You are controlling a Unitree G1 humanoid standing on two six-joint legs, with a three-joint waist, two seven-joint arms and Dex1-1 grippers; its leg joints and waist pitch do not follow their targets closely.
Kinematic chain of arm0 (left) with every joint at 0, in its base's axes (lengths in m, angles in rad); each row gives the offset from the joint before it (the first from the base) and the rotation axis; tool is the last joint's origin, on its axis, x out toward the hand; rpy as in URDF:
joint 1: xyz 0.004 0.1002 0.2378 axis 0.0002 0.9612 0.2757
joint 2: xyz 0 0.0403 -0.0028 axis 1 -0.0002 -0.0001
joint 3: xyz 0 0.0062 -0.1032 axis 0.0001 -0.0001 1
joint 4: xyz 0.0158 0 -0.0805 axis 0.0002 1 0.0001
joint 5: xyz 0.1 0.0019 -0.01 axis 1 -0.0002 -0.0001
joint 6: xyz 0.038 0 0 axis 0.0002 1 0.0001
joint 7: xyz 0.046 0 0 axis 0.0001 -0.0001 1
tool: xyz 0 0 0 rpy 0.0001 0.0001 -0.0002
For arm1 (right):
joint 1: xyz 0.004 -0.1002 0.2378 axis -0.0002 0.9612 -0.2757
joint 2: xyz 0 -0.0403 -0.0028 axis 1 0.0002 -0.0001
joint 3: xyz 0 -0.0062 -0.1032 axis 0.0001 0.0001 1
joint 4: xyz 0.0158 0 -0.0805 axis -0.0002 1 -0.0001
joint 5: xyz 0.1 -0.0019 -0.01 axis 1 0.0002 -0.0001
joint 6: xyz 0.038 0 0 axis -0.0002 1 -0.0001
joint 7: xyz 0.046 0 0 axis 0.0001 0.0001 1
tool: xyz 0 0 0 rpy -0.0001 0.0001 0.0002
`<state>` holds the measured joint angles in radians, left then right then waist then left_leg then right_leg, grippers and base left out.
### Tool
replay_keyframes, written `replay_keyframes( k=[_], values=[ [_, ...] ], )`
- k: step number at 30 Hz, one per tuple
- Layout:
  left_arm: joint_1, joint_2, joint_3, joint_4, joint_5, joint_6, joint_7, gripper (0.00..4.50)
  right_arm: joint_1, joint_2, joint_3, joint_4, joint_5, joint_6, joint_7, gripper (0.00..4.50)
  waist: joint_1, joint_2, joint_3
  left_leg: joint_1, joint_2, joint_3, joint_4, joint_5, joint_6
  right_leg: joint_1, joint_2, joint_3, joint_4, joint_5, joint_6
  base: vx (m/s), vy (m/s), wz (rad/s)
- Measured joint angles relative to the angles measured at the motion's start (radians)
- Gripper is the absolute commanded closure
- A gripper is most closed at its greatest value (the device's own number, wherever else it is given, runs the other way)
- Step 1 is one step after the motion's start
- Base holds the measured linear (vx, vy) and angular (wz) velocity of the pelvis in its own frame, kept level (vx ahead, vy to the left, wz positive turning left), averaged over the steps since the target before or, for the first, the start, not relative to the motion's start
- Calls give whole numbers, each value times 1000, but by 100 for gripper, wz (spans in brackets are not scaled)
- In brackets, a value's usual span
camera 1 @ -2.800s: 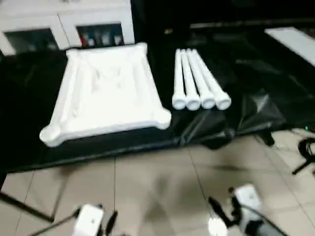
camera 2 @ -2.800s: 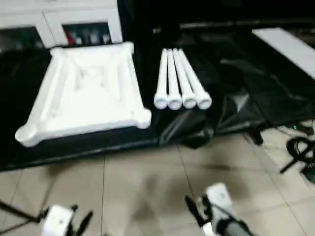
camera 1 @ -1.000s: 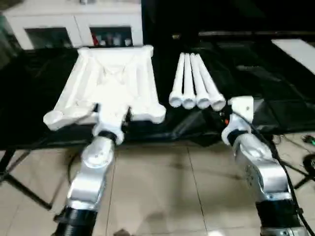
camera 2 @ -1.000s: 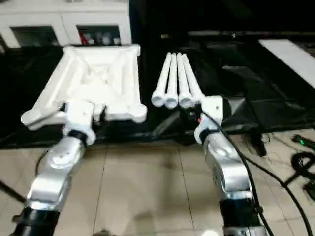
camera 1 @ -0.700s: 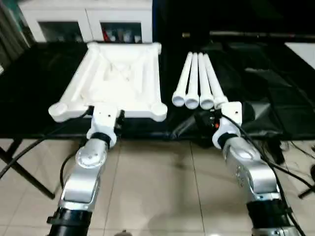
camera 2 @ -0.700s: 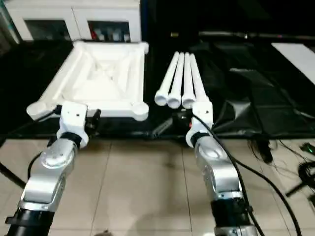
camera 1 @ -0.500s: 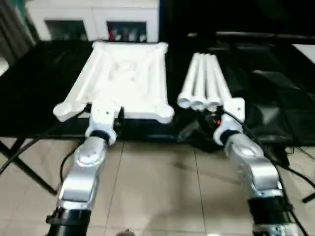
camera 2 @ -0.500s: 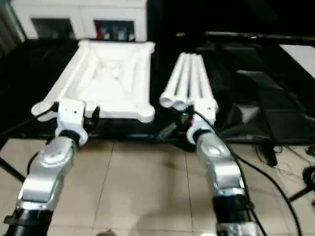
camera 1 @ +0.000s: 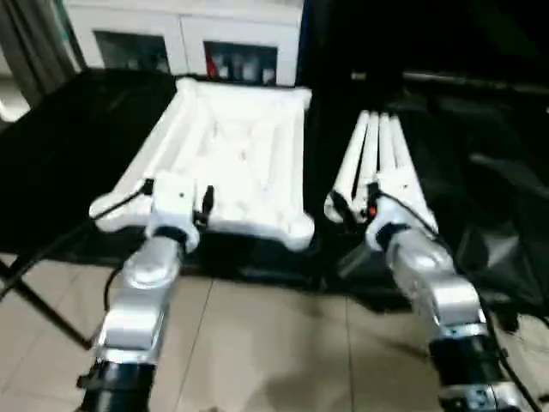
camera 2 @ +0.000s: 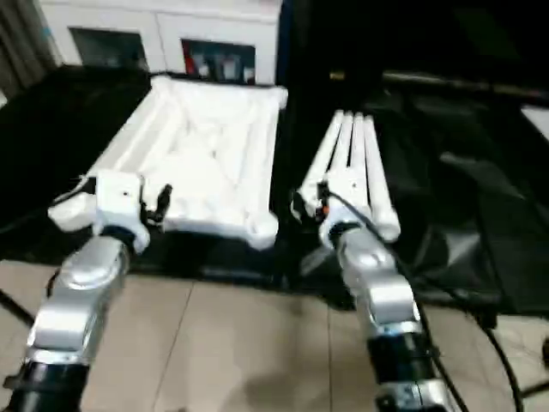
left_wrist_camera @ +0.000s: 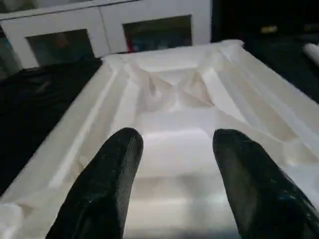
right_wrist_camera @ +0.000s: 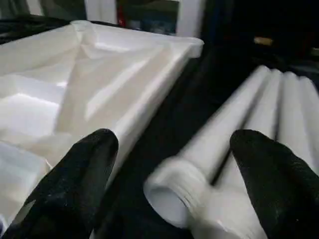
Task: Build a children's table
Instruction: Move to table
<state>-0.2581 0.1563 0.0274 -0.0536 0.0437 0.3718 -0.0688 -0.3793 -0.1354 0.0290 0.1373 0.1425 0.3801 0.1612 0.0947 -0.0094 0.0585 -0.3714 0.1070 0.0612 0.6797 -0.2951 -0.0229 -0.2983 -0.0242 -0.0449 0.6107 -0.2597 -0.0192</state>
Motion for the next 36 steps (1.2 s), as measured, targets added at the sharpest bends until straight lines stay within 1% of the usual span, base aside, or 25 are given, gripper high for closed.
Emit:
replay_keyframes(
  k=[1, 2, 3, 5, 7, 8, 9, 10, 11, 12, 13, 14, 15, 16, 17, 18, 19, 21, 22, 23, 25, 28, 31, 33, 36],
  values=[
    [0, 3, 4, 0, -1, -3, -4, 172, -2, 1, 0, 1, 0, 0, 0, 50, 1, 22, 0, -3, 30, 2, -31, 62, -11, 11, 11, -21, -1, -7, 6, 141, 59, 7],
    [8, 13, 13, 2, -2, -3, -6, 172, -1, 14, 2, 4, 0, 1, -1, 50, 0, 20, 1, 4, 34, 10, -24, 64, -2, 21, 7, -24, -2, -14, 10, 159, 119, 0],
    [14, 24, 32, 12, -2, -3, -6, 172, -10, 33, 29, 4, 1, 1, 1, 50, -5, 13, 0, 19, 34, 30, -37, 50, -5, -5, -3, -18, 46, -42, -28, 177, 123, -26],
    [14, 39, 50, 25, -3, -3, -6, 172, -19, 42, 46, 0, 1, 0, 1, 50, 2, 12, -1, 46, 39, 64, -43, 33, -5, -48, -20, -25, 126, -51, -16, 168, 109, -36],
    [12, 41, 53, 25, -7, -5, -7, 172, -19, 33, 41, 0, 0, 0, -1, 50, -1, -6, -5, 76, 38, 106, -58, 18, -5, -85, -43, -32, 116, -32, -2, 133, 60, -48],
    [8, 40, 51, 25, -9, -6, -9, 172, -18, 31, 33, 0, -1, -1, -3, 50, -12, -15, -7, 82, 29, 107, -60, 13, -8, -87, -55, -36, 86, -18, 0, 122, -7, -27],
    [1, 39, 47, 25, -10, -9, -13, 172, -14, 26, 21, 1, -3, -1, -6, 50, -27, -45, -11, 90, 8, 120, -62, 6, -10, -76, -73, -19, 31, 31, 17, 140, -77, -2],
    [1, 25, 42, 29, -11, -9, -14, 172, -10, 14, 11, 1, -6, -1, -8, 50, -28, -47, -11, 91, 7, 116, -56, -3, -8, -69, -69, -10, 37, 22, 18, 140, -77, -2],
    [-2, 14, 17, 32, -14, -10, -20, 172, -2, 5, -1, 2, -10, -1, -11, 50, -24, -43, -11, 86, 2, 97, -29, -22, 31, -63, -62, -4, 35, 13, 14, 169, -72, 3],
    [-4, 7, 1, 31, -19, -11, -27, 172, -1, -4, -13, 4, -15, -1, -13, 50, -18, -41, -11, 67, -4, 77, 10, -27, 40, -58, -58, -2, 33, 8, 11, 173, -43, -4],
    [-6, 7, -6, 32, -21, -11, -34, 172, 0, -5, -29, 4, -19, -1, -19, 50, -15, -35, -13, 31, -6, 56, 61, -24, 38, -46, -49, -2, 26, 2, 10, 173, -43, -4],
    [-8, 10, -5, 33, -22, -12, -36, 172, 0, -4, -31, 3, -19, -1, -21, 50, -7, -29, -14, 6, -3, 45, 62, -16, 25, -34, -43, -6, 19, -2, 8, 169, -17, -7],
    [-10, 18, -3, 33, -24, -16, -40, 172, 0, 0, -28, -5, -18, -1, -21, 50, 7, 1, -17, -12, 18, 37, 20, 2, -12, -23, -12, 3, 12, -7, 8, 150, 45, -23],
    [-12, 28, -1, 35, -26, -18, -49, 172, 1, 2, -27, -15, -18, 0, -22, 50, 17, 37, -18, -7, 46, 37, -15, 55, -25, -18, 16, 8, 19, -16, 15, 150, 45, -23],
    [-7, 43, 7, 42, -28, -21, -58, 172, 7, 24, -16, -14, -18, 1, -25, 50, 22, 42, -13, 7, 53, 53, -6, 30, -29, -28, 12, 8, 49, -30, 8, 158, 84, -57],
    [-14, 61, 27, 58, -29, -22, -68, 172, 19, 44, 14, -31, -17, 3, -23, 50, 8, 30, -15, 20, 43, 57, -13, 24, -11, -53, -7, -2, 111, -39, 5, 177, 54, -33],
    [-19, 61, 29, 62, -30, -24, -78, 172, 29, 42, 19, -41, -18, 3, -23, 50, 1, 27, -17, 28, 41, 56, -17, 17, -4, -69, -12, -7, 138, -41, 11, 177, 54, -33],
    [-21, 54, 25, 62, -41, -32, -96, 172, 31, 22, 16, -48, -20, 4, -27, 50, -12, 22, -19, 41, 33, 66, -26, 11, 1, -106, -38, -15, 137, -34, 23, 150, -6, 4],
    [-21, 53, 15, 60, -51, -40, -121, 172, 33, 7, 9, -62, -19, 4, -27, 50, -22, 8, -20, 47, 19, 73, -24, 4, 2, -123, -60, -9, 95, -8, 17, 139, -23, 2],
    [-20, 52, 9, 57, -59, -46, -143, 172, 36, -3, 0, -71, -17, 2, -19, 50, -30, -14, -20, 47, 3, 84, -19, -5, 5, -123, -75, 11, 72, 31, 39, 126, -72, 4],
    [-2, 46, -54, 43, -88, -58, -208, 172, 70, -39, -33, -82, -2, -2, 22, 50, -14, -15, -20, 37, -2, 59, -5, -7, 57, -113, -62, 26, 69, 20, 30, 122, -73, 7],
    [42, 103, -69, 9, -116, -69, -283, 172, 67, -69, -37, -91, 35, -1, 116, 50, -16, -11, -21, 2, 13, 36, -39, 46, -36, -113, -27, 23, 68, 21, 24, 28, -19, -2],
    [74, 181, -51, -9, -160, -61, -387, 172, 64, -100, 9, -113, 81, 14, 234, 50, -14, -5, -17, 0, 34, 31, -39, 50, -51, -107, -17, 10, 47, 31, 16, 0, 0, 0],
    [63, 247, -45, -46, -220, -34, -515, 172, 38, -147, 23, -140, 136, 37, 342, 50, -7, 10, -7, 2, 46, 40, -41, 51, -55, -97, -19, 5, 33, 36, 6, -26, -6, 4],
    [25, 316, -61, -81, -269, 0, -658, 172, 0, -202, 18, -175, 181, 46, 449, 50, 0, 24, -1, 17, 57, 70, -46, 65, -49, -85, -30, 3, 35, 37, 5, -70, 4, 11]
  ],
)
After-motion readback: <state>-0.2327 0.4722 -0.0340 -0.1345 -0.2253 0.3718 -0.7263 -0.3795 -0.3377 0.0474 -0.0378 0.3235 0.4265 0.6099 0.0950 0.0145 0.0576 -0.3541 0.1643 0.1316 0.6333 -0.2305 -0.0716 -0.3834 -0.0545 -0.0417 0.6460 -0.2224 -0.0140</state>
